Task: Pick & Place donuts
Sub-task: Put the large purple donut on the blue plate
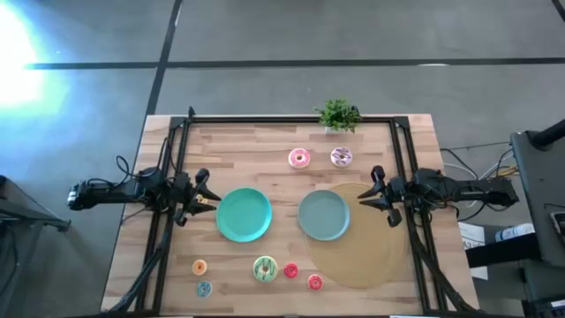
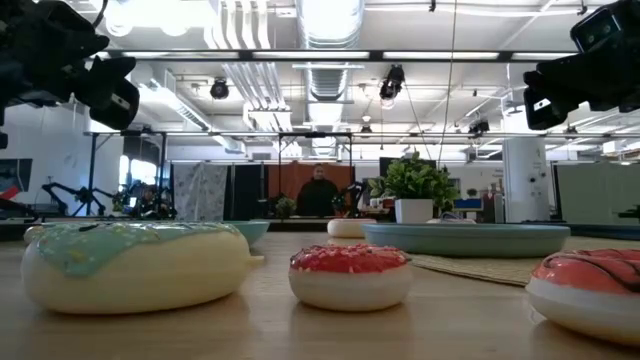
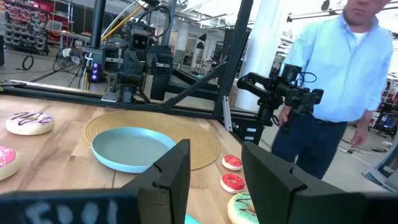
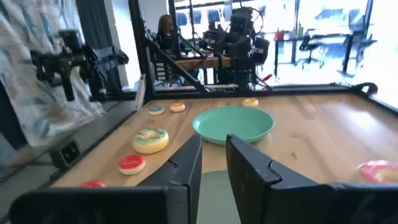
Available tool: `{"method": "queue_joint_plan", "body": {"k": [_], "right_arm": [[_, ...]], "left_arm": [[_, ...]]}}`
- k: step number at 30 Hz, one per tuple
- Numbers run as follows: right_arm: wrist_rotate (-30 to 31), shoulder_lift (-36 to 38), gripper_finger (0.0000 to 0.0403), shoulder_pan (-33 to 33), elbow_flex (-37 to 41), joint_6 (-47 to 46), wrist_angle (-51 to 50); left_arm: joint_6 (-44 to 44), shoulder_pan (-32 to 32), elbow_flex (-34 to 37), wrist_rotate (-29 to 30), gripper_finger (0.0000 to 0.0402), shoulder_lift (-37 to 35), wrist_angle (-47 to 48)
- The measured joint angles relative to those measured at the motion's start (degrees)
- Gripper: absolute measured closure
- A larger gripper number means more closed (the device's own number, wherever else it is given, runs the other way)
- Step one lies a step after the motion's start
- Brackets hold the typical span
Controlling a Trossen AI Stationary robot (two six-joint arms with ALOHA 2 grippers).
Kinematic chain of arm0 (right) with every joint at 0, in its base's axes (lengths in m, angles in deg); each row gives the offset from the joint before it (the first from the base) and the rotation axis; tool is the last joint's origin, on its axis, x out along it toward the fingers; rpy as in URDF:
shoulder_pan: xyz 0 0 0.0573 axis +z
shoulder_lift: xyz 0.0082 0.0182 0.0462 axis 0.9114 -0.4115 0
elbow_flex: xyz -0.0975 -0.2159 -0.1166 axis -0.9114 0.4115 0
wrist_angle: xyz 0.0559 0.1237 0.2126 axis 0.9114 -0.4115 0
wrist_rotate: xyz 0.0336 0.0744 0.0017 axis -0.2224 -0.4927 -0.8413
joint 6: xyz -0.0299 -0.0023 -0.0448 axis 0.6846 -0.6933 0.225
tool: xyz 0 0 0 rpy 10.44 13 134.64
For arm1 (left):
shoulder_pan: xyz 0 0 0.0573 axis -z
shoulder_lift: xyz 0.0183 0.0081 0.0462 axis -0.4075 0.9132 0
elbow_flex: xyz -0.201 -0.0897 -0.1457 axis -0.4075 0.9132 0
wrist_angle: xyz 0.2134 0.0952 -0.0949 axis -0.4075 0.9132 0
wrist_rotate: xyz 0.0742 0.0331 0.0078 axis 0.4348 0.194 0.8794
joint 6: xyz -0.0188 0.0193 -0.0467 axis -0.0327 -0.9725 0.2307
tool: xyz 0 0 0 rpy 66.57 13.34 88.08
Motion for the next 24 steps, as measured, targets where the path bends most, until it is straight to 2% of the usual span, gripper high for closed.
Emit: {"method": "queue_joint_plan", "body": {"k": [3, 6, 8, 10, 12, 16, 21, 24], "right_arm": [[-0.03, 0.00, 0.0335, 0.00, -0.01, -11.95, 0.00], [1.29, -0.01, 0.0335, -0.04, -0.02, -28.57, -0.02], [3.60, 0.01, 0.0335, -0.03, 0.00, -40.63, -0.16], [7.41, 0.01, 0.0335, -0.04, 0.00, -47.34, -0.43], [9.86, -0.01, 0.0335, -0.04, 0.00, -50.28, -0.48], [11.08, -0.01, 0.0335, -0.02, 0.00, -52.23, 0.58], [20.31, -0.10, 0.0335, -0.02, -0.02, -61.21, 4.33], [23.66, -2.19, 0.0332, -0.27, -0.02, -60.67, 4.30]], "left_arm": [[0.00, 0.00, 0.00, -0.02, 0.0282, 0.00, 0.00], [0.00, 0.00, 0.00, -0.02, 0.0282, -0.02, 0.02], [0.02, 0.00, 0.00, -0.02, 0.0282, -0.01, 0.00], [0.01, 0.00, 0.00, -0.02, 0.0282, 0.01, 0.00], [0.00, 0.02, 0.00, -0.01, 0.0282, -0.01, 0.02], [0.00, 0.02, 0.00, -0.02, 0.0282, 0.00, 0.02], [0.00, 0.04, 0.00, 0.00, 0.0282, 0.00, 0.02], [0.01, 0.04, 0.00, 0.00, 0.0282, 0.01, 0.00]]}}
